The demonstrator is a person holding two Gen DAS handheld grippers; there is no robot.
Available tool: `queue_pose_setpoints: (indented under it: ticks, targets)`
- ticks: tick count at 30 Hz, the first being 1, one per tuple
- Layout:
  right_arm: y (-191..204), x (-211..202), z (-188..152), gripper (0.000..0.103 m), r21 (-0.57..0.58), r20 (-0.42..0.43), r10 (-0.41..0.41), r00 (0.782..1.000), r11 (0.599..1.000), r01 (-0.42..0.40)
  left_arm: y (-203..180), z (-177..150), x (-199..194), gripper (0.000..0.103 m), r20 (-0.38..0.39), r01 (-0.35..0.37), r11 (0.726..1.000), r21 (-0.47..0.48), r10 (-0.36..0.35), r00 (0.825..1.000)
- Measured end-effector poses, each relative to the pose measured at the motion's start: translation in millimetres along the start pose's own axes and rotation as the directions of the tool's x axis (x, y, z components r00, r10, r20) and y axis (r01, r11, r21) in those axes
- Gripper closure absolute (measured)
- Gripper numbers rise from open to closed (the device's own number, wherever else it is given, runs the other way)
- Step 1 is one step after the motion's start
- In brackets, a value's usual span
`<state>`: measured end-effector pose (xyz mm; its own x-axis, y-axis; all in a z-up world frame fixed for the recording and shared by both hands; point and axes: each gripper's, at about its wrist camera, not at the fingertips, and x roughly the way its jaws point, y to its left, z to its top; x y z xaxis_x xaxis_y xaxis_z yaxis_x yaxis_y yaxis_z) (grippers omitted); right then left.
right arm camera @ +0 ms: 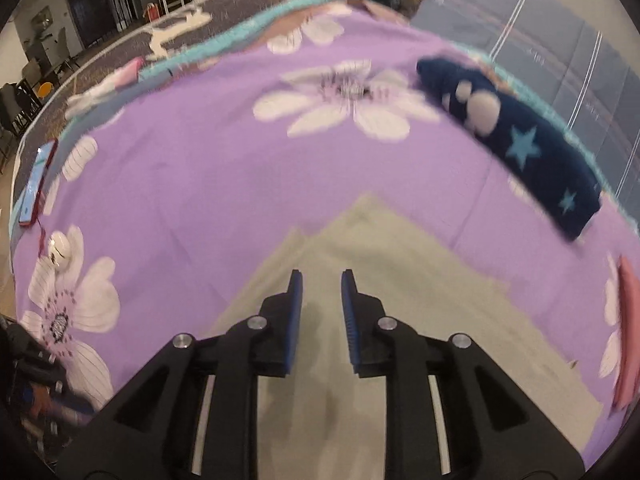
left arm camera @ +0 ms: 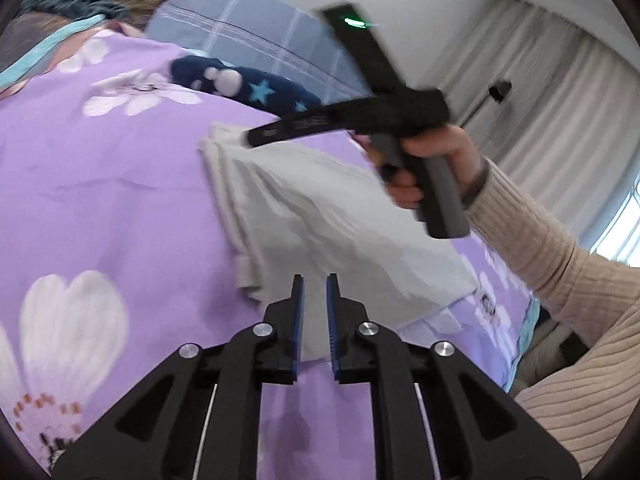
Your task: Fold small clothes
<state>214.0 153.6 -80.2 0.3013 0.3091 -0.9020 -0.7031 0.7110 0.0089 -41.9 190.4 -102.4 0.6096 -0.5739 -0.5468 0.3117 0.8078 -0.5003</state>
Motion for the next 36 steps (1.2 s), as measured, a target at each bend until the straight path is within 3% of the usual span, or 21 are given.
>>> queue_pose_setpoints:
  ticks: [1,3,4,8,12,15,18,22,25,27,31,36]
  targets:
    - [1,15,-1,0.083,0.009,-0.025,0.014,1.000,1.000,-0.014,-2,-1,8,0.092,-0.030,-0.029,1.000,0.004,0.030,0.999]
    - [3,32,-4,0.084,0.011,-0.009,-0.014,1.000,1.000,0.014,3,-11,34,0.095,-0.123,-0.183,0.983,0.033,0.186,0.975]
    - [3,31,-3,0.084,0.017,0.031,-0.022,0.999,1.000,0.022,2,-14,32,0.095,-0.090,-0.184,0.982,0.039,0.186,0.978]
    - [0,13,-5,0.084,0.050,0.037,-0.010,0.999,0.999,0.008,-2,-20,20,0.096,-0.082,-0.203,0.979,0.032,0.205,0.975]
    - [4,-38,-40,0.083,0.018,0.186,-0.042,0.982,0.999,0.040,-3,-25,6,0.096,-0.052,-0.195,0.980,0.030,0.197,0.979]
    - [20,-72,-86,0.072,-0.044,0.257,-0.059,0.965,0.996,0.073,1,-23,-14,0.086,-0.003,-0.251,0.968,0.015,0.251,0.968]
    - [62,-88,-133,0.065,-0.165,0.272,-0.029,0.962,0.983,0.077,15,-19,-34,0.086,0.046,-0.301,0.953,-0.033,0.303,0.952]
    - [126,-84,-179,0.057,-0.358,0.268,-0.030,0.963,0.925,0.129,33,-13,-48,0.085,0.076,-0.326,0.938,-0.120,0.336,0.939]
    - [157,-68,-194,0.055,-0.449,0.267,-0.108,0.958,0.865,0.223,35,-13,-55,0.082,0.082,-0.338,0.931,-0.139,0.351,0.933]
    - [163,-55,-197,0.054,-0.447,0.274,-0.199,0.941,0.840,0.308,34,-15,-57,0.075,0.081,-0.352,0.925,-0.142,0.365,0.927]
    - [168,-46,-192,0.051,-0.404,0.306,-0.289,0.907,0.823,0.399,38,-17,-58,0.075,0.074,-0.369,0.917,-0.155,0.383,0.921]
    - [174,-28,-174,0.051,-0.375,0.353,-0.368,0.860,0.787,0.490,48,-13,-57,0.075,0.095,-0.316,0.928,-0.196,0.339,0.936]
